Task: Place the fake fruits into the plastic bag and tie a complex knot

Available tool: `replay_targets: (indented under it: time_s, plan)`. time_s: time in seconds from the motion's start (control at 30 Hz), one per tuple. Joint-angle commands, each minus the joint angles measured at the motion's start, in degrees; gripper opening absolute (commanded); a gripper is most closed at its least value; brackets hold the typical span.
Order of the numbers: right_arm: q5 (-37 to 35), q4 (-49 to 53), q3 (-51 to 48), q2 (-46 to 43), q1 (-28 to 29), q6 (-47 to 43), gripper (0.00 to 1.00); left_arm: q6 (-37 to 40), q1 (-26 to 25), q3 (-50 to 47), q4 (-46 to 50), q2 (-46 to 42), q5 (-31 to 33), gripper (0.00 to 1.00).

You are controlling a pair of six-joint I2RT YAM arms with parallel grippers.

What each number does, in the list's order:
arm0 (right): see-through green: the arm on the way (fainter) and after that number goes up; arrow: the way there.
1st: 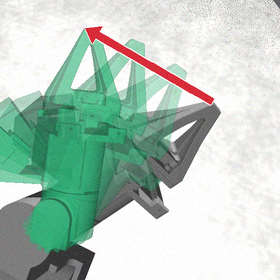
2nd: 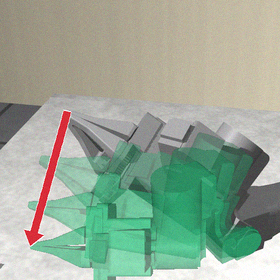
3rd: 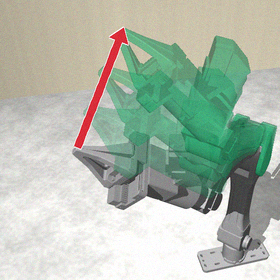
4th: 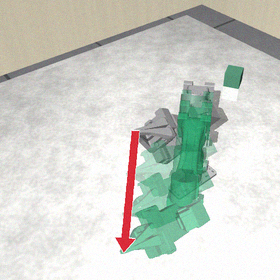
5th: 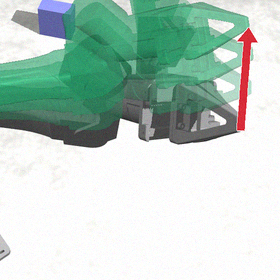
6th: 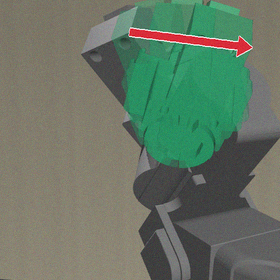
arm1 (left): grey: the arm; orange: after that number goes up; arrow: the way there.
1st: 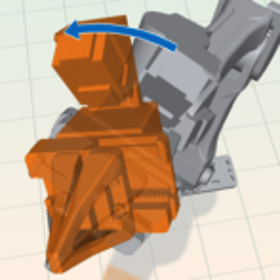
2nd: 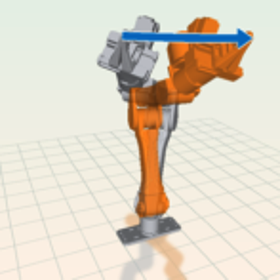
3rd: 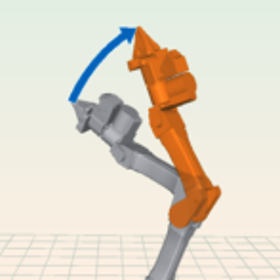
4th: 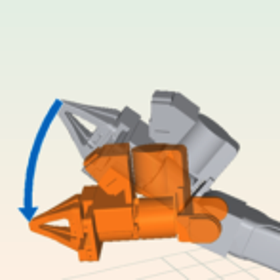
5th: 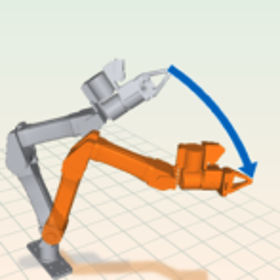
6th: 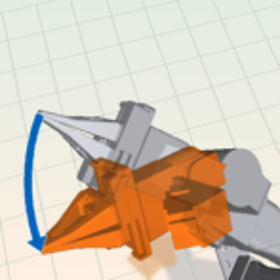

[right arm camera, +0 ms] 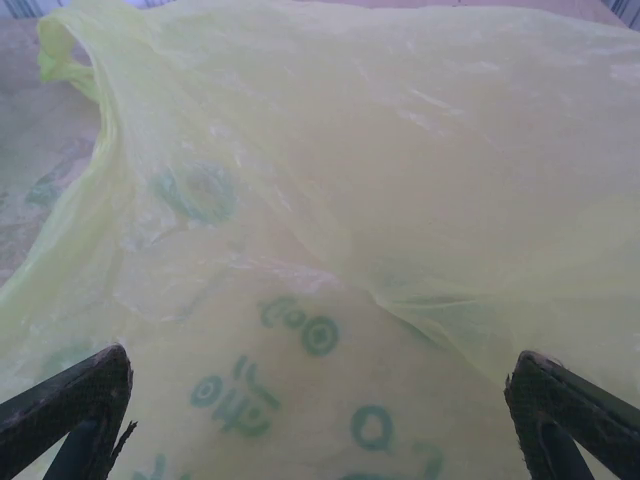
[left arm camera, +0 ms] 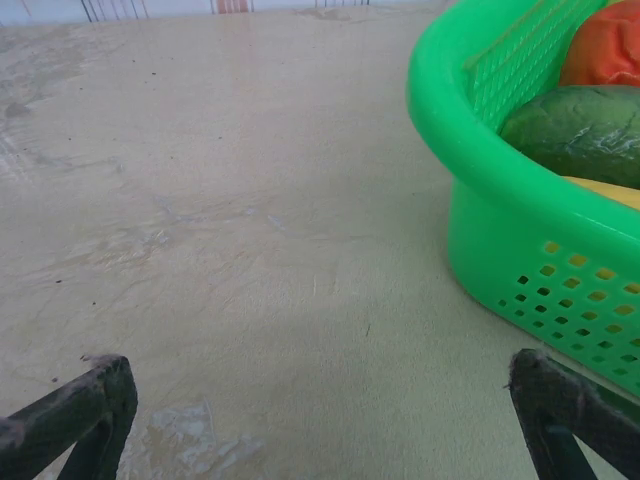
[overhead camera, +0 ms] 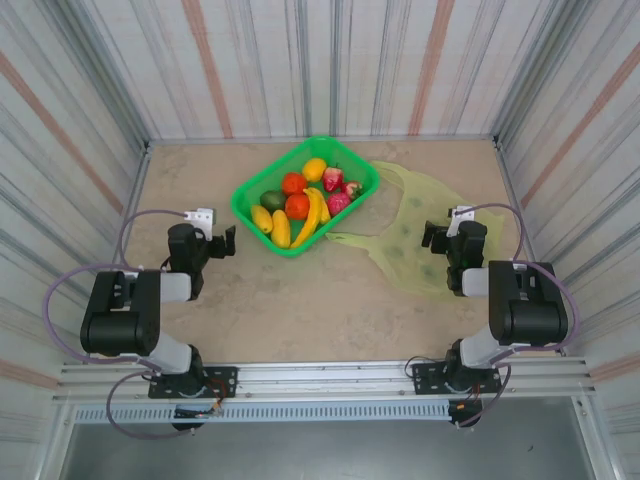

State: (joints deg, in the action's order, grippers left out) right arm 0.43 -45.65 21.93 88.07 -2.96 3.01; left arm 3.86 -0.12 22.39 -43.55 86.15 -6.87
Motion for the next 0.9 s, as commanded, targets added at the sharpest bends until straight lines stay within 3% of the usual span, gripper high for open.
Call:
replay_targets:
  time_s: [0.0,0.33,0.43,0.87]
  plan:
    - [0.84,-1.33,1.27,0.74,0.32,1.27,0.99,1.15,-0.08,1.16,-1.63,0.34,0.56,0.99]
    - [1.14,-1.29,1.27,0.73,0.06,1.42,0.99,1.17,-0.22,1.16,-1.45,0.29,0.62,0.99]
    - [1.49,-1.4,1.21,0.68,-0.04,1.72,0.99,1.97,-2.16,0.58,-2.63,0.25,4.93,0.99]
    - [1.6,-1.47,1.09,0.69,-0.12,1.74,0.99,1.86,-1.95,0.99,-2.15,0.42,4.6,0.99]
